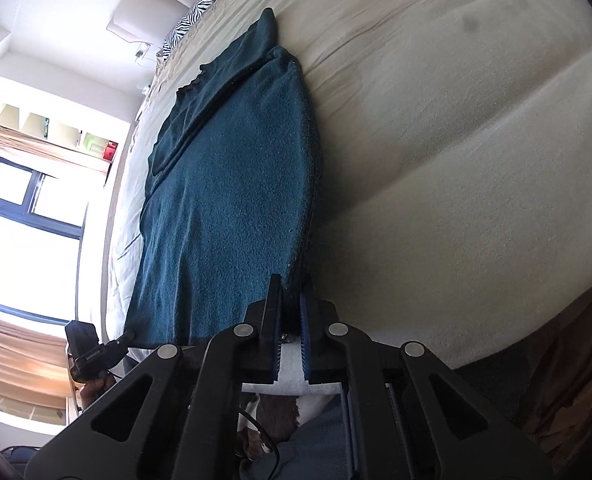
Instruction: Fold small clothes
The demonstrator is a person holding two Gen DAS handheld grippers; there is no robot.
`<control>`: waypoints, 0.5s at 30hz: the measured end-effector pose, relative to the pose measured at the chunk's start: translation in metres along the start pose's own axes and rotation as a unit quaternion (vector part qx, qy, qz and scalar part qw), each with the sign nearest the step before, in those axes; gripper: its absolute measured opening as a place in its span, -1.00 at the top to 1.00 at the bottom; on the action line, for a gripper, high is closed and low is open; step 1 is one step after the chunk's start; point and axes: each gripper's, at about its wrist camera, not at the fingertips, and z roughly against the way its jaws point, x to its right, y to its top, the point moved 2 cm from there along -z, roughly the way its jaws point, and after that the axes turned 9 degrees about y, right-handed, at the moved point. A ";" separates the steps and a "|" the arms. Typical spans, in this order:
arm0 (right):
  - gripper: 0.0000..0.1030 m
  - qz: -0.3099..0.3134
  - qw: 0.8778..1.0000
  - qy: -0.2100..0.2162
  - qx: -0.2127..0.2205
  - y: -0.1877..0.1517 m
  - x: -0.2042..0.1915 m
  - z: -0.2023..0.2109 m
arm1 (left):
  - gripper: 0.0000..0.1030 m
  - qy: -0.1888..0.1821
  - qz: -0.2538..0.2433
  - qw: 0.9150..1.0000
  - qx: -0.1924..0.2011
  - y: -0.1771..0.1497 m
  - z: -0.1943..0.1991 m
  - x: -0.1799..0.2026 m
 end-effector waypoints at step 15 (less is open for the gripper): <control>0.88 0.003 0.991 0.121 0.063 0.045 -0.053 0.001 | 0.86 -0.144 0.056 0.986 0.066 0.054 0.030 0.016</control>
